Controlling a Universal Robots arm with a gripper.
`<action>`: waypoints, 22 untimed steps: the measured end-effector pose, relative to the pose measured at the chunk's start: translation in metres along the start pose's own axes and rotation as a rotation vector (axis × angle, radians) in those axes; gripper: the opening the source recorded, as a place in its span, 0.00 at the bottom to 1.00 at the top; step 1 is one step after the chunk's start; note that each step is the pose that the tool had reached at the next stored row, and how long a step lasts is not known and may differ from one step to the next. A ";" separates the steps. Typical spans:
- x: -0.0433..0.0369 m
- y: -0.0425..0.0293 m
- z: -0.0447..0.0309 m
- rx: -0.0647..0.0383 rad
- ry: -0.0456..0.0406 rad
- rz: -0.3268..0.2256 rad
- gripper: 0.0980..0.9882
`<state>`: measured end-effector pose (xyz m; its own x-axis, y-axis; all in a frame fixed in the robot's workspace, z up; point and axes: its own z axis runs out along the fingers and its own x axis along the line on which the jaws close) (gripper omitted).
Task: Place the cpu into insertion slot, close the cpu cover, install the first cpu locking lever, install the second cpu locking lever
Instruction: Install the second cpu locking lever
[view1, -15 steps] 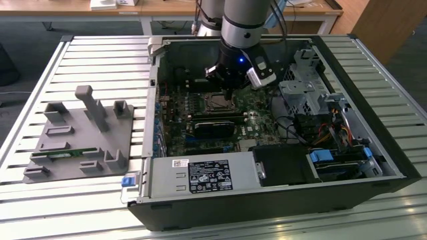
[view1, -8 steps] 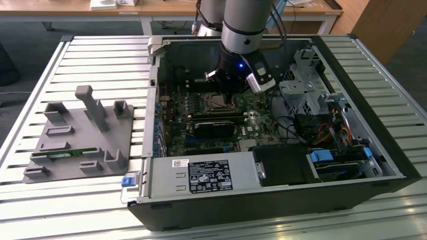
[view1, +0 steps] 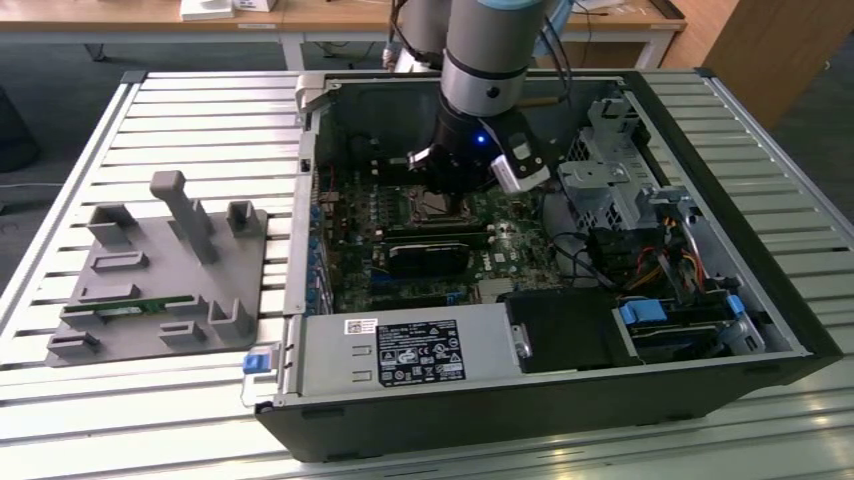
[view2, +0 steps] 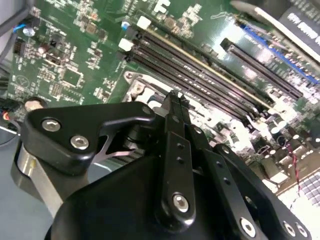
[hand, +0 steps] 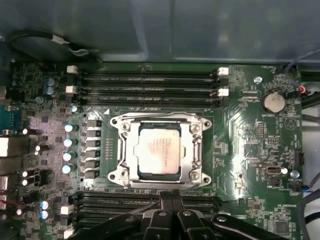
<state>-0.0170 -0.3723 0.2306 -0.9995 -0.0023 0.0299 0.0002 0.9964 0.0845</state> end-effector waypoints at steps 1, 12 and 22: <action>0.0022 -0.0002 0.0004 0.000 0.0000 0.000 0.01; 0.0207 -0.0045 0.0079 -0.015 0.0019 -0.002 0.01; 0.0315 -0.0117 0.0080 -0.057 0.0018 -0.003 0.01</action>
<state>-0.0488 -0.3833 0.2225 -0.9995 -0.0057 0.0313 -0.0012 0.9900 0.1412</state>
